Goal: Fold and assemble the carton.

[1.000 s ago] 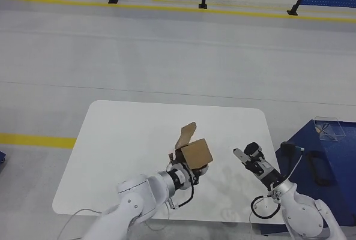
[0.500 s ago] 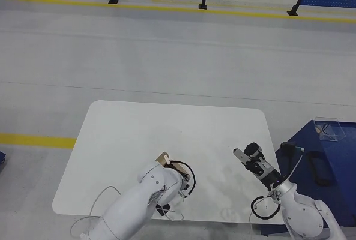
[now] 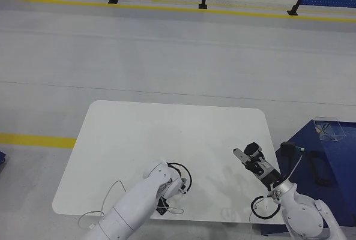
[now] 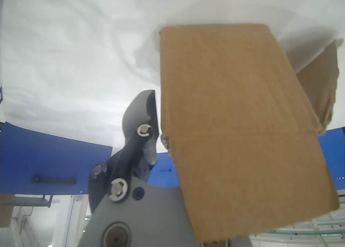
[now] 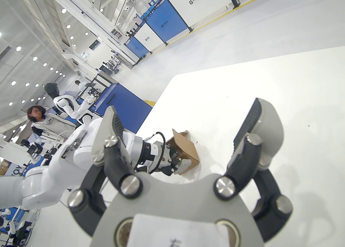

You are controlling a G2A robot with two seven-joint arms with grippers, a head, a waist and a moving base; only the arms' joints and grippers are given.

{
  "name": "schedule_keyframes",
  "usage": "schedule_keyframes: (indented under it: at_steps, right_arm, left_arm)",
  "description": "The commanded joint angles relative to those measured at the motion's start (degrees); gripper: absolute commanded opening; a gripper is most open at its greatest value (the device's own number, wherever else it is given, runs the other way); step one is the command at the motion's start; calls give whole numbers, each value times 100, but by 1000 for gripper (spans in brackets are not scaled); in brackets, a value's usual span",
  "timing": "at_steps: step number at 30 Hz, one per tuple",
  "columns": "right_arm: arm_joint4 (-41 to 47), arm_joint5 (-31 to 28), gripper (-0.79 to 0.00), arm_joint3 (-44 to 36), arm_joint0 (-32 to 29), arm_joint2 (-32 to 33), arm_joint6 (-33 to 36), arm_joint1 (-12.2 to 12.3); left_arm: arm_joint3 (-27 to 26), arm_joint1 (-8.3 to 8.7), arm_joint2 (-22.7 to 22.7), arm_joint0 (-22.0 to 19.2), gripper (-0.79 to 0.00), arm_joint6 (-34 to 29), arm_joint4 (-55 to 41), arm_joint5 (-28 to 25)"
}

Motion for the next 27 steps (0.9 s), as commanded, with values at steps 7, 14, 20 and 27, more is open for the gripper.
schedule_keyframes:
  at_steps: [7, 14, 20, 27]
  right_arm:
    - [0, 0, 0, 0, 0, 0, 0, 0]
    - [0, 0, 0, 0, 0, 0, 0, 0]
    - [0, 0, 0, 0, 0, 0, 0, 0]
    - [153, -11, 0, -6, 1, -43, 9, -8]
  left_arm:
    - [-3087, 527, -1032, 1318, 0, -615, 1702, 1553]
    - [-3835, 991, -2020, 2503, 0, -3659, 3261, 3842]
    - [-3835, 991, -2020, 2503, 0, -3659, 3261, 3842]
    - [-3835, 991, -2020, 2503, 0, -3659, 3261, 3842]
